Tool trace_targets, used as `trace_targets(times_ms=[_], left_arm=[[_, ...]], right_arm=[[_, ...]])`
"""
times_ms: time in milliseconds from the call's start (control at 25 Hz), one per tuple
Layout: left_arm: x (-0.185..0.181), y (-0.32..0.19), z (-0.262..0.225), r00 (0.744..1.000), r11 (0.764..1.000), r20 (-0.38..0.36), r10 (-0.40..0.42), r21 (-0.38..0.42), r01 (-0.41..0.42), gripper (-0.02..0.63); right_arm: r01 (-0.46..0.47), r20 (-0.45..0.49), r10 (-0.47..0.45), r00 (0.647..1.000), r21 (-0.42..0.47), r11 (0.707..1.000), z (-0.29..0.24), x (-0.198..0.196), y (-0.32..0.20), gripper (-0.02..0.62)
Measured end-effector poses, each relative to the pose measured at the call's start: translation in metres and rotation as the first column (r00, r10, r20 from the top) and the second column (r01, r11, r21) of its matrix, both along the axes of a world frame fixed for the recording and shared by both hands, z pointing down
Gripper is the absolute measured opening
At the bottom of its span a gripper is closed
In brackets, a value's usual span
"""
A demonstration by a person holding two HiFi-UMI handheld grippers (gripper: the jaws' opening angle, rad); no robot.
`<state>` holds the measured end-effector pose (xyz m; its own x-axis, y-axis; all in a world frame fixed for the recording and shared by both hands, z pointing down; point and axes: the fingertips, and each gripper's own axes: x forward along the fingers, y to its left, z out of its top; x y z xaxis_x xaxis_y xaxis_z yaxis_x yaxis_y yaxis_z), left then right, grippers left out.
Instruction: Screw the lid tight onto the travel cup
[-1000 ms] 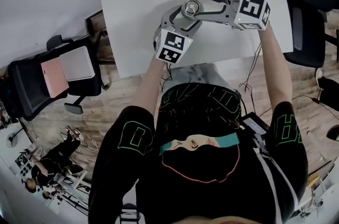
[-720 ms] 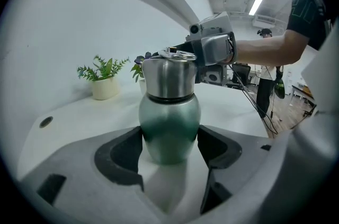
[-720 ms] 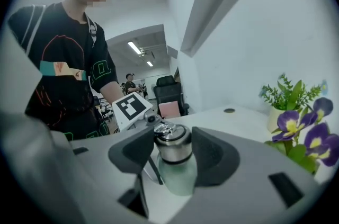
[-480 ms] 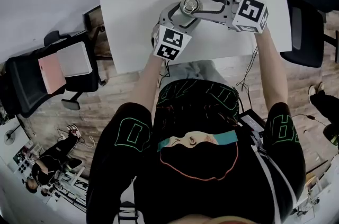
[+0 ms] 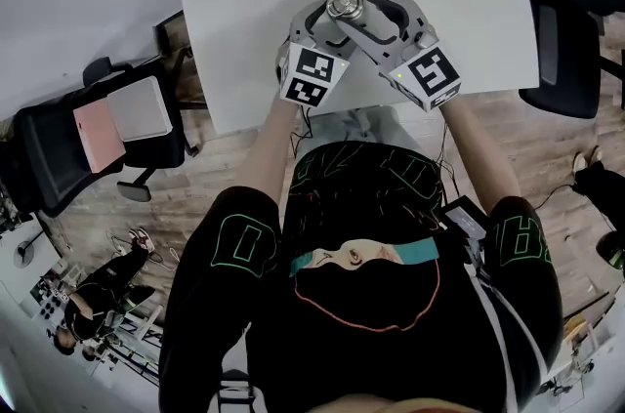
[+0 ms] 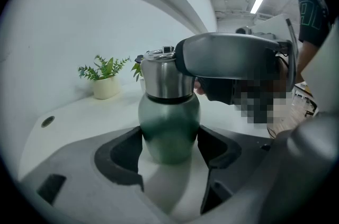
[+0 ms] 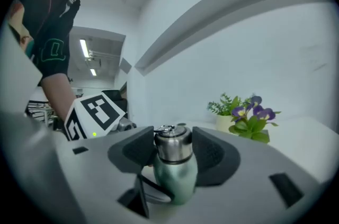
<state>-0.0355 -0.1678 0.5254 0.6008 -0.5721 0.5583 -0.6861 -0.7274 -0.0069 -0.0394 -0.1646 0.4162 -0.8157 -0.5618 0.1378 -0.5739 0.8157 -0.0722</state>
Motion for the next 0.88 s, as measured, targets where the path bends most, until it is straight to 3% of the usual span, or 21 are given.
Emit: trace_targets(times_ms=[120,320,600,760,880], left_arm=[[0.0012,-0.0002,0.0002,1.0,1.0,0.004,-0.003,0.0,0.003,0.337],[-0.0006,-0.0008,-0.003,1.0,1.0,0.018,0.001,0.005,-0.001,0.337],[0.0008,-0.0007,-0.0001,1.0,1.0,0.013,0.0,-0.003,0.0,0.337],[0.0011,-0.0017,0.002,1.0,1.0,0.003,0.001,-0.006,-0.001,0.337],[0.0023,-0.0011,0.0024,1.0,1.0,0.0,0.001,-0.008,-0.001,0.336]], right_arm=[[-0.08,0.029,0.08,0.996,0.021,0.997,-0.0026,-0.0017,-0.0002,0.232],[-0.062,0.03,0.062,0.998,0.021,0.998,-0.0017,-0.0034,0.0,0.233],[0.142,-0.057,-0.14,0.988,0.032,0.989,-0.0008,-0.0042,0.0013,0.242],[0.292,-0.101,-0.288,0.952,0.024,0.956,-0.0006,-0.0062,0.0002,0.242],[0.403,-0.125,-0.4,0.908,-0.004,0.915,0.0001,-0.0067,0.0004,0.236]])
